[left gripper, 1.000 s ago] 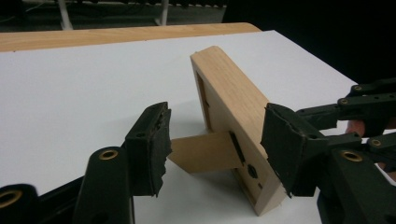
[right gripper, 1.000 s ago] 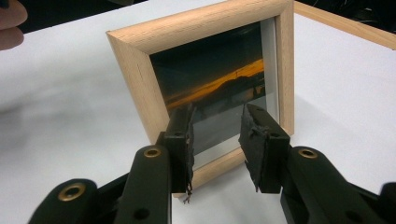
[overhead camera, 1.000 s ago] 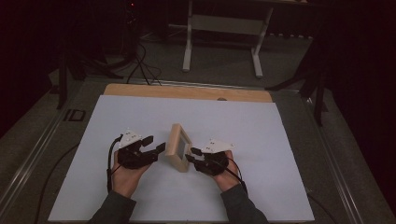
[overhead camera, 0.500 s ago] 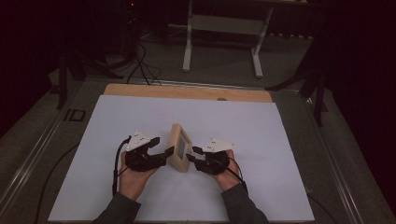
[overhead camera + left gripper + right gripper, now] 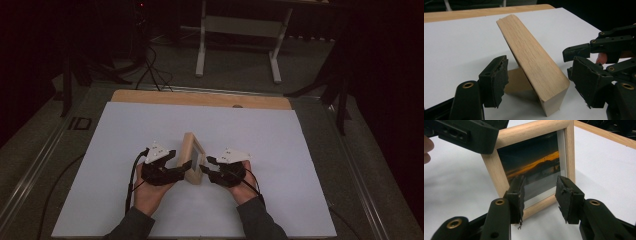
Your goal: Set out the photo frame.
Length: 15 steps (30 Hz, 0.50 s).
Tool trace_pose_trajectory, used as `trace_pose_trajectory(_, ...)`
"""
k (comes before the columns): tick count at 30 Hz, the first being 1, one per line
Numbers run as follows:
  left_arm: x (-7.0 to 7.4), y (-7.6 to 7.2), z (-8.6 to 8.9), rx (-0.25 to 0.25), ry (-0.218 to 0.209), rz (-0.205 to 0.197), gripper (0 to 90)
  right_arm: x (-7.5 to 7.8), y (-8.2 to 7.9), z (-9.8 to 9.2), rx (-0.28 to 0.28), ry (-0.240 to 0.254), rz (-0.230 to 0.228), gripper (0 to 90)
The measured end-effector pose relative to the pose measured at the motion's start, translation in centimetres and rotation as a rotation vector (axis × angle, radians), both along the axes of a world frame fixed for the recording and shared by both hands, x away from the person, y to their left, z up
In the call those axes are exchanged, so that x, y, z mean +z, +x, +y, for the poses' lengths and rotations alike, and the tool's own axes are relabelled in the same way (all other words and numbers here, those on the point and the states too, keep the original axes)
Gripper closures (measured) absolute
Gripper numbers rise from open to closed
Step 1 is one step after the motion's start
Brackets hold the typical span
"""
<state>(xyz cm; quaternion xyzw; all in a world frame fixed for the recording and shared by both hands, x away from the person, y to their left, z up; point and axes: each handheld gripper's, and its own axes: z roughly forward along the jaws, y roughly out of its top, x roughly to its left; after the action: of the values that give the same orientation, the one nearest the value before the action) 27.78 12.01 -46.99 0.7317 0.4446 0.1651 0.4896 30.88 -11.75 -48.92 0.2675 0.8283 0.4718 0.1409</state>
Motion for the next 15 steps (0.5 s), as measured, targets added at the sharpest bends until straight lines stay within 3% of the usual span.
trace_pose_trajectory(15,-0.79,0.54,-0.46,0.01,-0.01,0.051,32.7,0.08,0.12,-0.29,-0.016,0.01,-0.001,57.2)
